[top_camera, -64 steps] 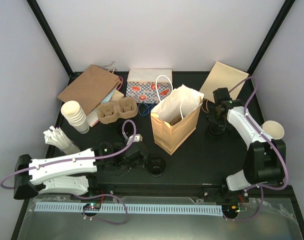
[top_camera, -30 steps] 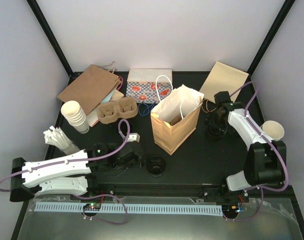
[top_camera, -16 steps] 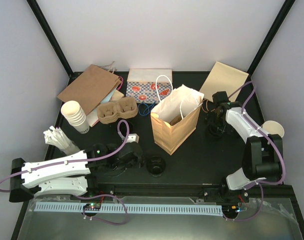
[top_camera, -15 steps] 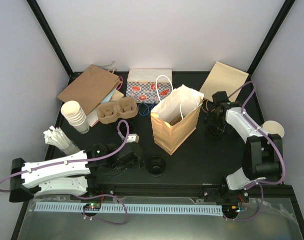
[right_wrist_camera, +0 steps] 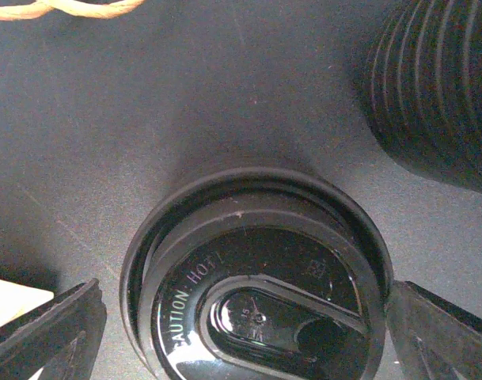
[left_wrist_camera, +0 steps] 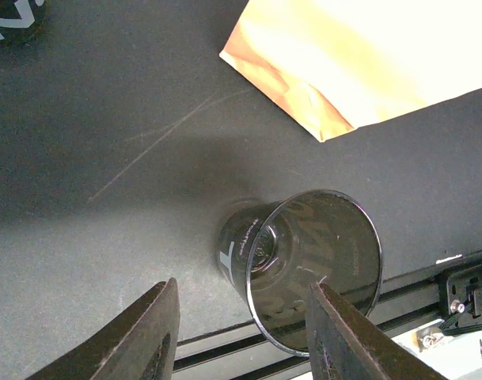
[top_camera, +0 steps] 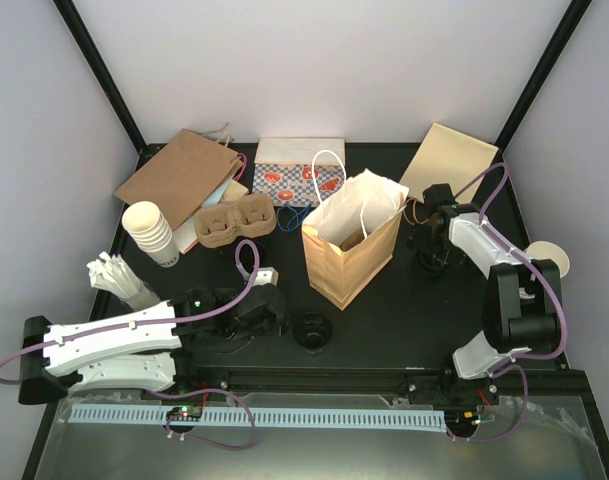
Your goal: Pack the takeout coffee
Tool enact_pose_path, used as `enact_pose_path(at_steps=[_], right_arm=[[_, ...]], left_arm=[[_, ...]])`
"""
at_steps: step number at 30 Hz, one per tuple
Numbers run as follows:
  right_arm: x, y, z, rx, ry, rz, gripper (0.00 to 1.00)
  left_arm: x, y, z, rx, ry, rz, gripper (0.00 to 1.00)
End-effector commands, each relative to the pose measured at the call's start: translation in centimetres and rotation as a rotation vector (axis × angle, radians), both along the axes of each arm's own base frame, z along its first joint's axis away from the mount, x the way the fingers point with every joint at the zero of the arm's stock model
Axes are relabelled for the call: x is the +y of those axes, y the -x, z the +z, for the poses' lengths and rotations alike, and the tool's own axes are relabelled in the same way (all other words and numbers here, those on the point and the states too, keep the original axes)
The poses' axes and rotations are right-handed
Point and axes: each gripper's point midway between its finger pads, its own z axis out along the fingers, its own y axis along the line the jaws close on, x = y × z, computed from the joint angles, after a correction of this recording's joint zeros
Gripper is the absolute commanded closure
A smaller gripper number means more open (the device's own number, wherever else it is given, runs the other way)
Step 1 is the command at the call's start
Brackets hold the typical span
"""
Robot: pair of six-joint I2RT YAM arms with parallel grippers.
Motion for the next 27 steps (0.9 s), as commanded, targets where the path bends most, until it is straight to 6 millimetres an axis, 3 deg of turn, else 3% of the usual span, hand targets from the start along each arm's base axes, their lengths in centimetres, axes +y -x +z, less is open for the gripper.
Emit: enact_pose_path(at_steps=[1, 7, 27], right_arm=[[-0.05, -0.3, -0.48, -0.007, 0.012, -0.004, 0.02], [-0.13, -0.35, -0.32, -0.012, 0.017, -0.004, 0.09], [-0.18, -0.16, -0.42, -0.008, 0.02, 0.0, 0.13]], left_arm=[[-0.01, -0.58, 0.17, -0.034, -0.012, 0.005, 0.54], [-0.03, -0.62, 0.11, -0.034, -0.016, 0.005, 0.54], [0.04, -0.48, -0.16, -0.024, -0.022, 0.003, 0.54]])
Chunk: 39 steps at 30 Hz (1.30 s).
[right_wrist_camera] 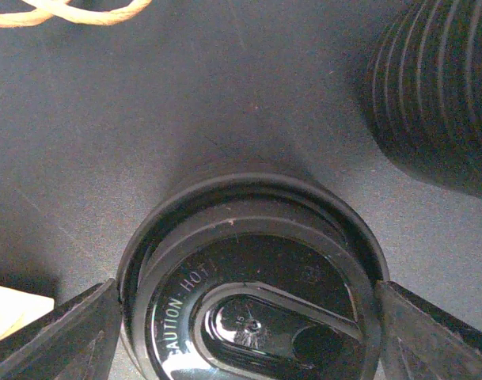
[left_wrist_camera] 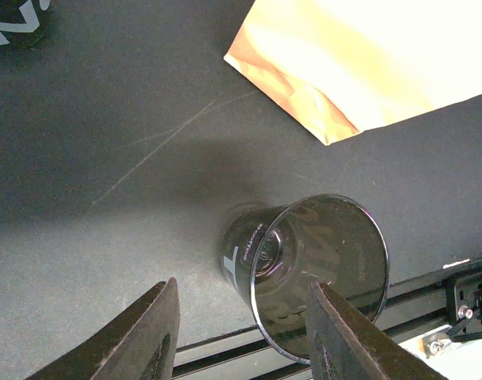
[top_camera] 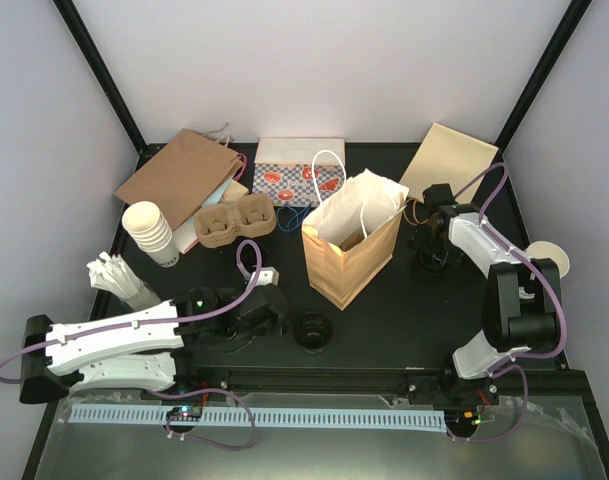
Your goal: Pack the takeout coffee
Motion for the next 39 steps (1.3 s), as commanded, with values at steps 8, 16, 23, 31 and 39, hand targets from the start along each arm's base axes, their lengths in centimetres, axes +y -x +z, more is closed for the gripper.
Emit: enact_pose_path(at_steps=[8, 16, 23, 31, 39], right_arm=[[-0.2, 0.2, 0.0, -0.004, 0.02, 0.001, 0.16], [-0.1, 0.5, 2.4, -0.043, 0.006, 0.01, 0.18], [-0.1, 0.6, 3.6, -0.058, 0.006, 0.023, 0.15], [0.0, 0.1, 2.0, -0.024, 0.012, 0.019, 0.02], [0.0, -0.5, 0.7, -0.002, 0.016, 0.018, 0.09]], left_arm=[[0.1, -0.2, 0.1, -0.01, -0.005, 0.001, 0.54], [0.2, -0.1, 0.1, -0.009, -0.003, 0.003, 0.54], [0.1, -0.1, 0.1, -0.006, -0.003, 0.004, 0.54], [0.2, 0.0, 0.2, 0.0, 0.006, 0.006, 0.54], [0.3, 0.0, 0.3, 0.003, 0.007, 0.01, 0.54]])
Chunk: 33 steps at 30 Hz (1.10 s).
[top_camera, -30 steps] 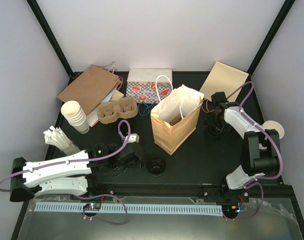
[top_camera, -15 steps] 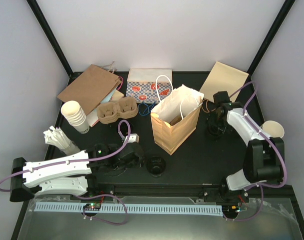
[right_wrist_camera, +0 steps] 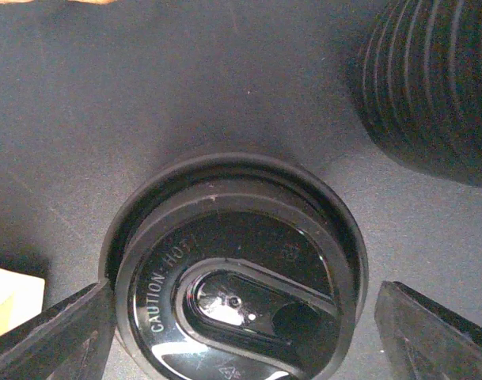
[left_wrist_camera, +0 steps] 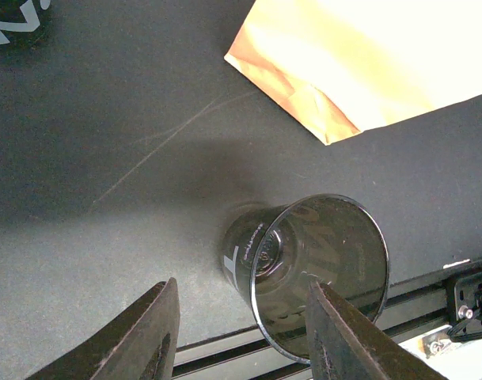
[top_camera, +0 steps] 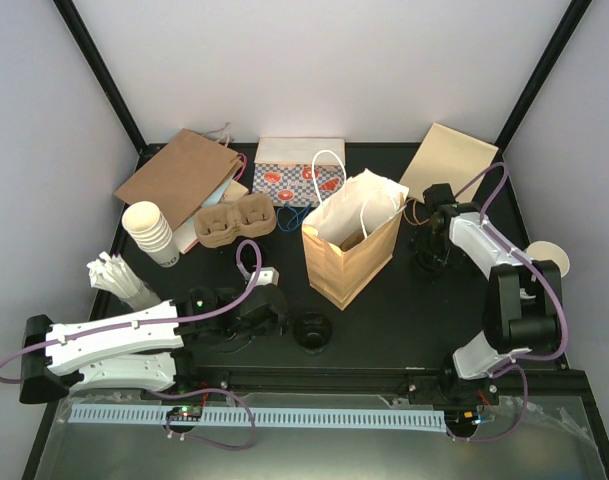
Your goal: Pack the takeout coffee
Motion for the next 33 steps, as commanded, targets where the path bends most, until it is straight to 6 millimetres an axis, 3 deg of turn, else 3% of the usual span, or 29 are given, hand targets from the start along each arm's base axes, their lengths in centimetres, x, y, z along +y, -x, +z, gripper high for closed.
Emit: enact_pose_path(at_steps=[1, 5, 9, 21, 25, 29, 33], right_arm=[[0.1, -1.2, 0.0, -0.023, 0.009, -0.002, 0.1], [0.0, -1.1, -0.2, -0.018, 0.012, -0.002, 0.16], [-0.1, -1.0, 0.4, -0.031, 0.016, 0.001, 0.29], [-0.2, -0.2, 3.6, -0.089, 0.018, 0.02, 0.28], [-0.9, -0.4, 3.2, -0.044, 0.06, 0.028, 0.29], [-0.6, 0.0, 5.7, -0.128, 0.037, 0.047, 0.29], [1.3, 1.3, 7.8, -0.196, -0.057, 0.132, 0.32]], left_arm=[[0.3, 0.0, 0.3, 0.002, 0.009, 0.012, 0.54], [0.2, 0.0, 0.2, 0.004, 0.006, 0.011, 0.54], [0.2, 0.1, 0.2, 0.007, 0.007, 0.01, 0.54], [0.2, 0.0, 0.3, 0.005, 0.007, 0.009, 0.54], [0.0, 0.0, 0.3, 0.002, 0.011, 0.006, 0.54], [-0.1, 0.0, 0.4, 0.001, 0.014, 0.003, 0.54], [-0.1, -0.1, 0.5, -0.008, 0.011, -0.003, 0.54]])
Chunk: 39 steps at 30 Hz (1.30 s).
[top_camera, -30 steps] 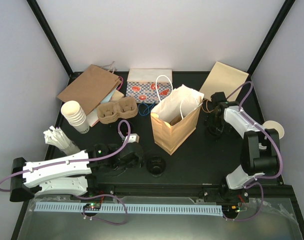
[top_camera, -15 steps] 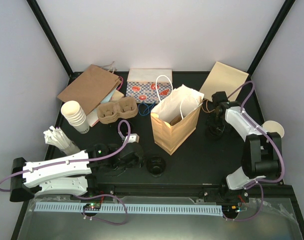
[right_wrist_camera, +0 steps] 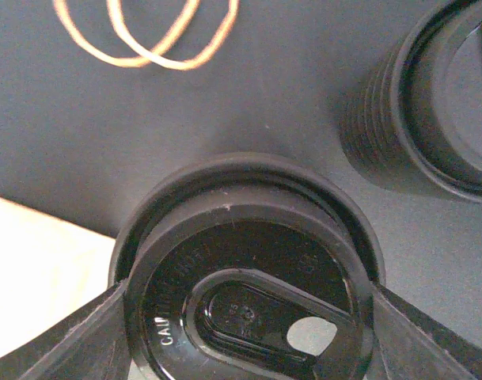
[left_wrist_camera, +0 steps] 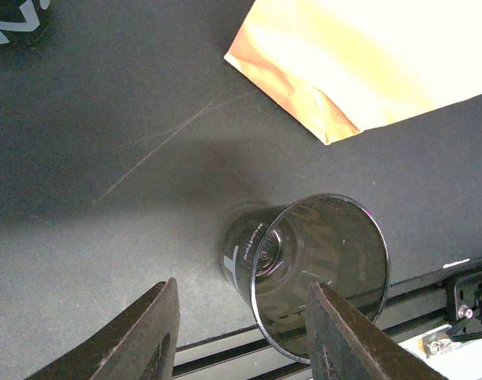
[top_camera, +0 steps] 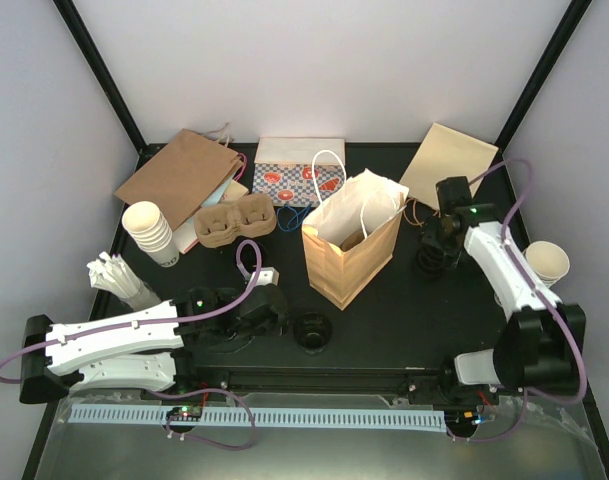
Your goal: Pack the takeout coffee
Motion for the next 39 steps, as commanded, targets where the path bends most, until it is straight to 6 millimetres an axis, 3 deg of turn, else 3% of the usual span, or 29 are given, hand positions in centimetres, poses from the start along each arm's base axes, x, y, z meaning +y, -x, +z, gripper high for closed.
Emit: enact_pose_path(at_steps=[1, 11, 16, 26, 33, 39], right_arm=[[1.8, 1.8, 2.9, -0.076, -0.058, 0.101, 0.33], [6.6, 9.9, 4.4, -0.075, -0.088, 0.245, 0.3], [8.9, 12.9, 4.4, -0.049, -0.115, 0.337, 0.3], [14.5, 17.3, 4.4, -0.074, -0.176, 0.58, 0.32], [17.8, 19.2, 4.1, -0.134, -0.206, 0.717, 0.32], [20.4, 21.2, 4.2, -0.186, -0.211, 0.849, 0.32]], left_arm=[[0.0, -0.1, 0.5, -0.012, 0.007, -0.004, 0.54], [-0.1, -1.2, 1.6, -0.095, 0.039, -0.016, 0.52], [0.0, -1.3, 1.8, -0.109, 0.044, -0.027, 0.52], [0.5, -1.1, 1.8, -0.109, 0.084, -0.06, 0.51], [0.4, -0.9, 1.7, -0.1, 0.171, -0.101, 0.51], [0.9, -0.7, 1.8, -0.123, 0.222, -0.113, 0.28]])
